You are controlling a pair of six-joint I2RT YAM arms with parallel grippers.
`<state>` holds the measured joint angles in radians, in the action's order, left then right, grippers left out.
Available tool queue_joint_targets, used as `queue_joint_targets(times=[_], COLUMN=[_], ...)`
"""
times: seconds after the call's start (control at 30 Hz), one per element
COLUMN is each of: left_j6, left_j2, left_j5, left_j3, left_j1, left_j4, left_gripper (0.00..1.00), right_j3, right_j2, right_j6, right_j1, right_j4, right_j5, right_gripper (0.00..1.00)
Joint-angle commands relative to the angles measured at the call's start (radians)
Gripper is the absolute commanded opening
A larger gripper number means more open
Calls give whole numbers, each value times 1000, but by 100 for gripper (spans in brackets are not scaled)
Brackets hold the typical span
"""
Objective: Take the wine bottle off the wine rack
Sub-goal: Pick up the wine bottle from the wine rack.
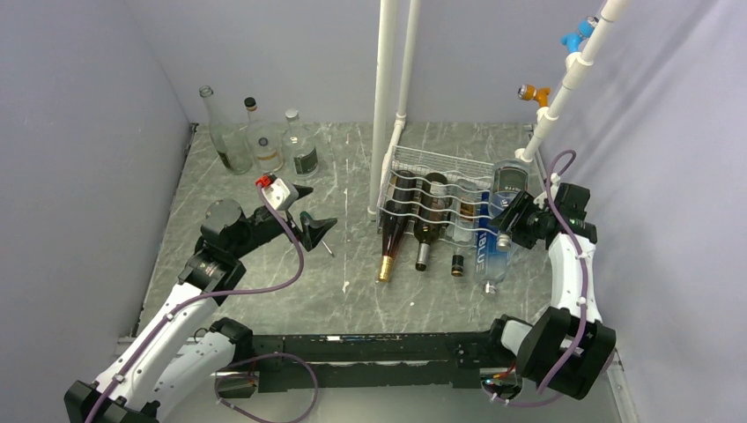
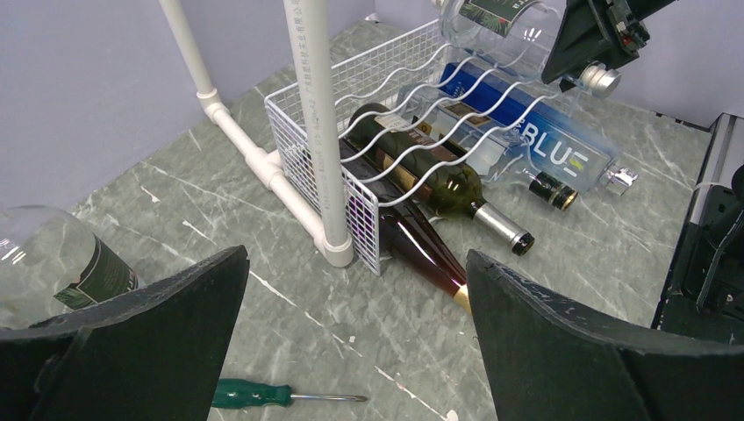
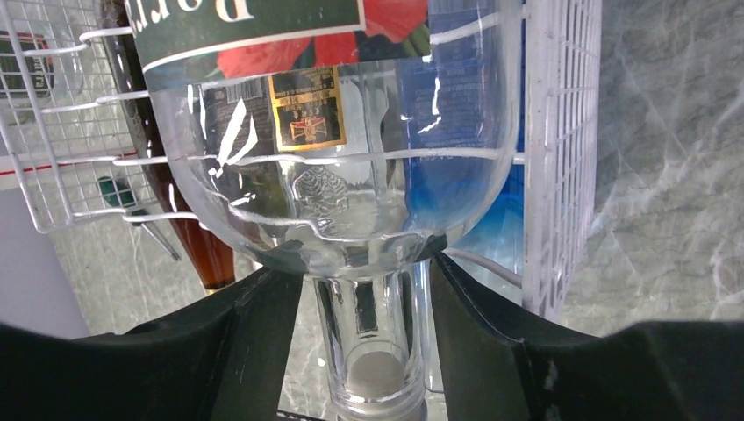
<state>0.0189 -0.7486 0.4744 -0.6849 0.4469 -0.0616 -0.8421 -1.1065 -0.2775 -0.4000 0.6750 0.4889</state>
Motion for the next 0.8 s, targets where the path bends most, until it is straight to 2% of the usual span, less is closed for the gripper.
queue_joint_targets(times=[0.0, 0.2, 0.3, 0.63, 0.77], left_j6=[13, 16, 16, 19, 18], left_j2=[16, 19, 23, 25, 25], left_j5=[1, -1, -2, -5, -5], left_j3=[-40, -39, -36, -36, -36], left_j1=[4, 4, 4, 4, 4], left_j4=[-13, -11, -12, -10, -11], left_gripper=[99, 99, 99, 99, 99], right_j3=[10, 22, 29, 49, 47], right_j2=[-13, -21, -19, 10, 71], right_j6=[-19, -20, -23, -31, -28], right_j1=[-10, -15, -19, -65, -78], right_j4=[-53, -68, -75, -99, -109], right_j5=[46, 71, 81, 173, 229], right_gripper=[56, 50, 42, 0, 0])
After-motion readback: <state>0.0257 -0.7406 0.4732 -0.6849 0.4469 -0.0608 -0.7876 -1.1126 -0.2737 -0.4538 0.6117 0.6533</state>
